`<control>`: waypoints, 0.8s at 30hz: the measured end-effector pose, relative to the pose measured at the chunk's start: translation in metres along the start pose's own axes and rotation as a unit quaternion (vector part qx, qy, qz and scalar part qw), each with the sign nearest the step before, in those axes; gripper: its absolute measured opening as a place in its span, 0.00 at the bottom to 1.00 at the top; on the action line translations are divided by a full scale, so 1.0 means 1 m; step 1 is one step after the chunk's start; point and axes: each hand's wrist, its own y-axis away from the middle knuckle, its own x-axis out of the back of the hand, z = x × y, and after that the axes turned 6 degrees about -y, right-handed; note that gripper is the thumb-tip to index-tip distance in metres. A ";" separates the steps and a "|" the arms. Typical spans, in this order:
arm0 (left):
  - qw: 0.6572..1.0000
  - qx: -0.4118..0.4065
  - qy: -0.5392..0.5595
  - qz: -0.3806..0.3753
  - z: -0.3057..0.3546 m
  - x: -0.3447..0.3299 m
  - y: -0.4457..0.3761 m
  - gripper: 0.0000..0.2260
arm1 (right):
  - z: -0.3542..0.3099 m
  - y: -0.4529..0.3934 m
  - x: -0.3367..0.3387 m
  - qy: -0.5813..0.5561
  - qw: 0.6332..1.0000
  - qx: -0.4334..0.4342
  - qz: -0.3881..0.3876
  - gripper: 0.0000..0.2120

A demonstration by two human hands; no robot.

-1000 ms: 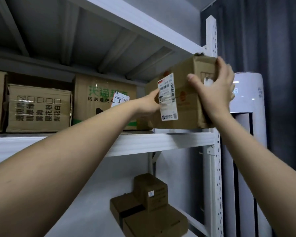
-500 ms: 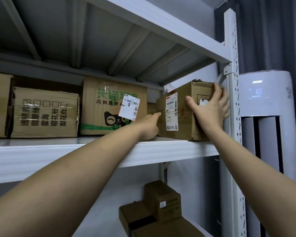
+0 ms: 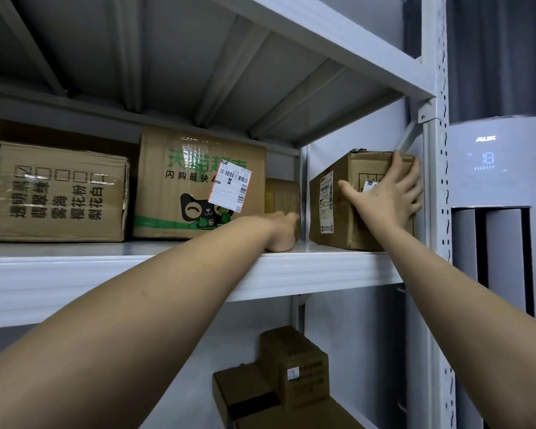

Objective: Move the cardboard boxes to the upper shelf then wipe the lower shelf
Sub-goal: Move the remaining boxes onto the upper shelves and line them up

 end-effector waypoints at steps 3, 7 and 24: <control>0.999 -0.002 -0.035 0.009 0.003 -0.001 -0.003 0.25 | 0.004 -0.006 -0.011 0.006 1.000 -0.007 -0.016 0.52; 0.995 -0.012 -0.099 -0.008 0.007 0.003 -0.009 0.26 | 0.008 -0.012 -0.020 0.010 0.999 -0.001 -0.047 0.52; 0.969 0.078 -0.230 -0.055 0.035 0.012 -0.113 0.25 | 0.032 -0.044 -0.055 0.030 0.990 0.035 -0.134 0.56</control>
